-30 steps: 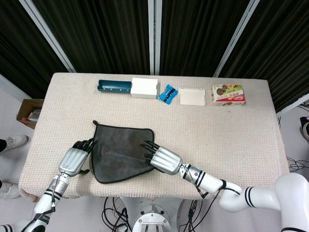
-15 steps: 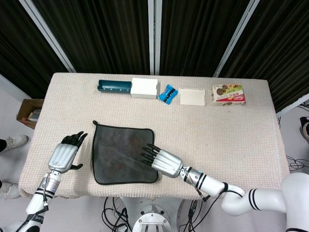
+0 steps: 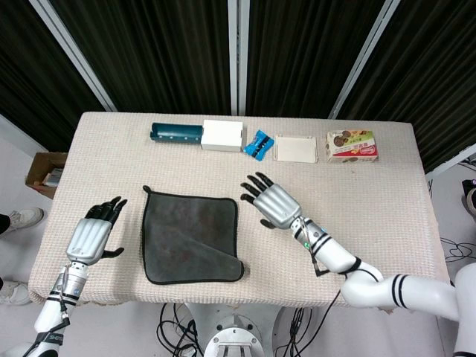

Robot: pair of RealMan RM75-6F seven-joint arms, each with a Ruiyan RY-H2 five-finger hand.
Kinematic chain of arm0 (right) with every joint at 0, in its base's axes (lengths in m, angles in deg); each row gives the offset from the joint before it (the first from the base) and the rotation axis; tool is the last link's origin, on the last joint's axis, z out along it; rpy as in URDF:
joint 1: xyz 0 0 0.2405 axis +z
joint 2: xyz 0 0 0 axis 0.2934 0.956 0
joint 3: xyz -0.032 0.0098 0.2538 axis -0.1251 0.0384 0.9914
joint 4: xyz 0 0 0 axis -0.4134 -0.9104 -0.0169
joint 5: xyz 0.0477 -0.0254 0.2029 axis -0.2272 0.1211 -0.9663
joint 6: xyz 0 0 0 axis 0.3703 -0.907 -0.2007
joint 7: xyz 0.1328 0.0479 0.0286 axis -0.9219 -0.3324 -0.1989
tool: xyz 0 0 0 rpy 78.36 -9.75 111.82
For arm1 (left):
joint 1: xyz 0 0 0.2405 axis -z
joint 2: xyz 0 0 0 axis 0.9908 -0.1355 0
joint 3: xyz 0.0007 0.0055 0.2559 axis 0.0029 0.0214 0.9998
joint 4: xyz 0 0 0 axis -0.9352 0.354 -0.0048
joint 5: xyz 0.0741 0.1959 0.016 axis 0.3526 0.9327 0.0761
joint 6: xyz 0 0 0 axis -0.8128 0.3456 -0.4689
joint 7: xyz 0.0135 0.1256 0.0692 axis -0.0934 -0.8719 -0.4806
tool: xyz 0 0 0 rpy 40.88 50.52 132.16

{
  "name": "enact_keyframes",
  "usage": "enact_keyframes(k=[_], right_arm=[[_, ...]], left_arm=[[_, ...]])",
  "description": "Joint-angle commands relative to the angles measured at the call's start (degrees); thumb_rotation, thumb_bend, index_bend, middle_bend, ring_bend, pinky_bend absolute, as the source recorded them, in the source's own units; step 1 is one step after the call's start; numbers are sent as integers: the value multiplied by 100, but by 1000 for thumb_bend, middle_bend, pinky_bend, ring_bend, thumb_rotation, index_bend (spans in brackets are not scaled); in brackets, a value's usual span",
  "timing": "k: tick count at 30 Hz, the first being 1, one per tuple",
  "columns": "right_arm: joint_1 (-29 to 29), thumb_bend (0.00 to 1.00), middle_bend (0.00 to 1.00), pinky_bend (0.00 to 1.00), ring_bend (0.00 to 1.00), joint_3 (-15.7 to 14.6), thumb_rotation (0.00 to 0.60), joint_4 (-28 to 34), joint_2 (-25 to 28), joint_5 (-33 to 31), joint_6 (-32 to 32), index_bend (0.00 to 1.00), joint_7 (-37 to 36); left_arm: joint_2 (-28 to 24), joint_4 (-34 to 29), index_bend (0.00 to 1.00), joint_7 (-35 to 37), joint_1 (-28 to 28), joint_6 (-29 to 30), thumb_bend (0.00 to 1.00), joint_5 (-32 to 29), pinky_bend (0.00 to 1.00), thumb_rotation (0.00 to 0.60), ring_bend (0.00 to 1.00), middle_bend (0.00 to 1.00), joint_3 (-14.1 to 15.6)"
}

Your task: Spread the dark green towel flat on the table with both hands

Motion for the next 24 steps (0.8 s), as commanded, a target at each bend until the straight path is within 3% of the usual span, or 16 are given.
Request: enact_keyframes(k=[1,6,12,18,24], right_arm=[[744,179,115,0,0,440,600,-1091,-882,-1644,688,337,546],[1256,182,116,0,0,423,600,-1850,-1541,-2813,715,362,1130],[1619,213,116,0,0,473,600,-2266,-1930,-3864,741,374,1383],[1875,271,116,0,0,561,600,-2420,-2100,-4561,794,392,1440],[1980,295,117,0,0,517,600,-2340,-2035,-4824,870,396,1394]], left_arm=[[-8,-9,25,19,-18,5,7,19,168,600,110,39,1],[-12,12,25,96,-48,0,7,36,168,600,110,40,-8],[-14,58,25,142,-79,-12,8,82,167,600,110,40,7],[-24,73,25,180,-114,14,8,167,167,600,110,40,23],[-25,115,25,224,-164,8,8,227,167,600,110,39,73]])
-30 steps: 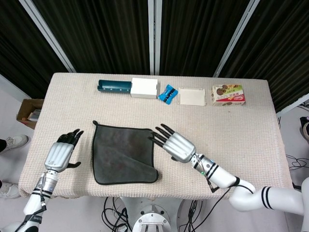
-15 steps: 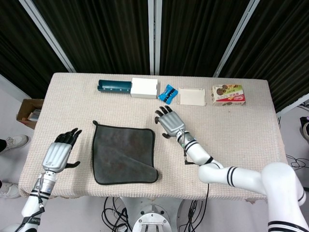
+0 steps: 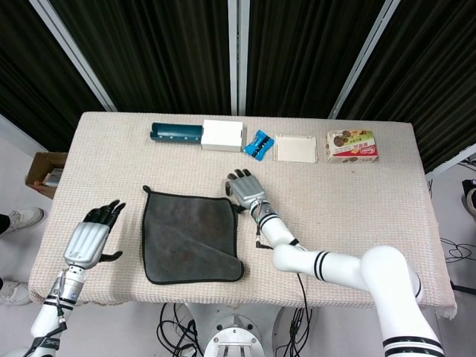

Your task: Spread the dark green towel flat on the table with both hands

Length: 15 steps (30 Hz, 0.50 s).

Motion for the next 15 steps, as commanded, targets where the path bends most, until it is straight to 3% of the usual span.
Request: enact_keyframes(k=[1,15], right_arm=[[42,296,117,0,0,-26,600,73,53,-94,27,396,-28],[210,295,119,0,0,-340,600,706,492,-556,3,397,-42]], left_arm=[[-1,15,25,10,-16,-1,9,16,167,600,110,39,9],[11,-19,25,2,-64,-28,9,181,167,600,110,40,75]])
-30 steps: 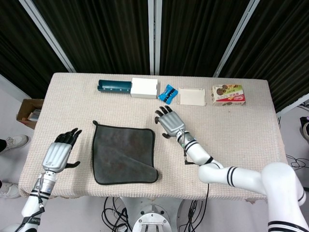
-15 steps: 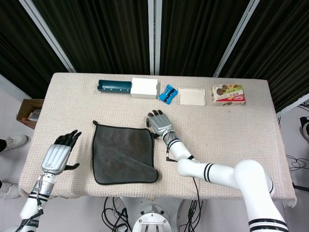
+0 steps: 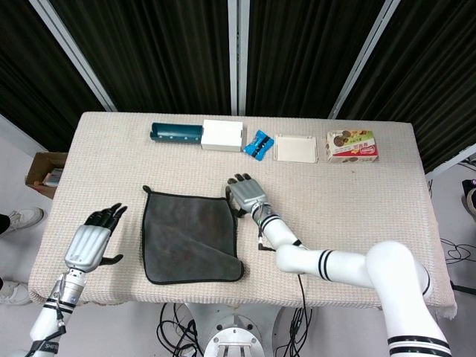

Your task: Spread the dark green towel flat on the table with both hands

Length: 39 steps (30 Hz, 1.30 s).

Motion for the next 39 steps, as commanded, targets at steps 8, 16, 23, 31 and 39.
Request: enact_keyframes(k=[8,16,23,31,39], right_arm=[[141,284,118,0,0,-128,600,272,187,-296,5,388,-120],[282,153,118,0,0,-156,600,477,353,-614,-76,371,-209],[440,153,120,0,0,-245,600,413,298,-954,-110,371,-177],[640,223,133,0,0,-147,600,68,70,-1372,-157,386,-174],[748,277,163,0,0,-89,600,-321,-224,-1532,-222,490,-93]], left_arm=[[-12,-75,25,-66,7,-84,9,64,167,600,110,40,42],[-27,-131,25,-173,25,-159,9,138,167,600,110,39,87],[-5,-123,25,-200,17,-182,9,126,167,600,110,40,84],[15,-85,26,-206,27,-212,8,149,167,600,109,39,80],[-10,-44,27,-117,-9,-206,8,142,167,600,109,40,91]])
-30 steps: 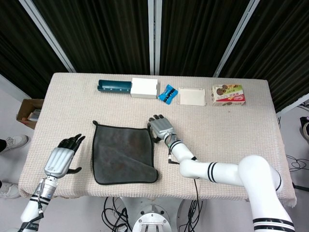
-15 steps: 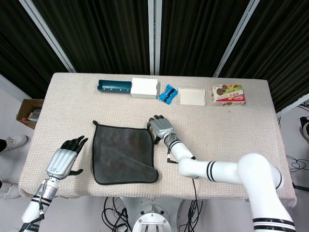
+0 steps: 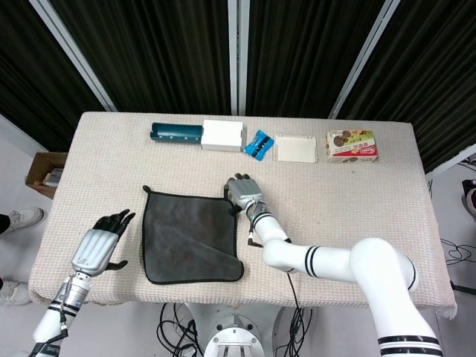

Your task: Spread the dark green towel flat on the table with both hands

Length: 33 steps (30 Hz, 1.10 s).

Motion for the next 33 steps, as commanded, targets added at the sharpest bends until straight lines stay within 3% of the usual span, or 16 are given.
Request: enact_keyframes(k=[1,8,27,30,33], right_arm=[[31,285,171,0,0,-3,600,-168,-148,-40,-32,517,56],[-44,349,212,0,0,63,600,-465,-334,58,-195,641,83],[-367,359,212,0,0,304,600,-1148,-529,308,-407,641,471],[-422,335,202,0,0,365,600,-1184,-552,339,-343,582,496],[-468,228,161,0,0,373,600,-1116,-512,400,-264,349,562]], left_arm=[[-6,13,27,28,-14,5,7,0,167,600,109,40,7],[-39,40,27,87,-50,5,8,0,167,600,106,30,31],[-16,145,26,224,-74,-50,8,-13,167,600,105,30,23],[-12,148,26,230,-70,-68,8,-36,167,600,105,30,11],[-14,143,26,225,-62,-84,8,-51,167,600,105,30,1]])
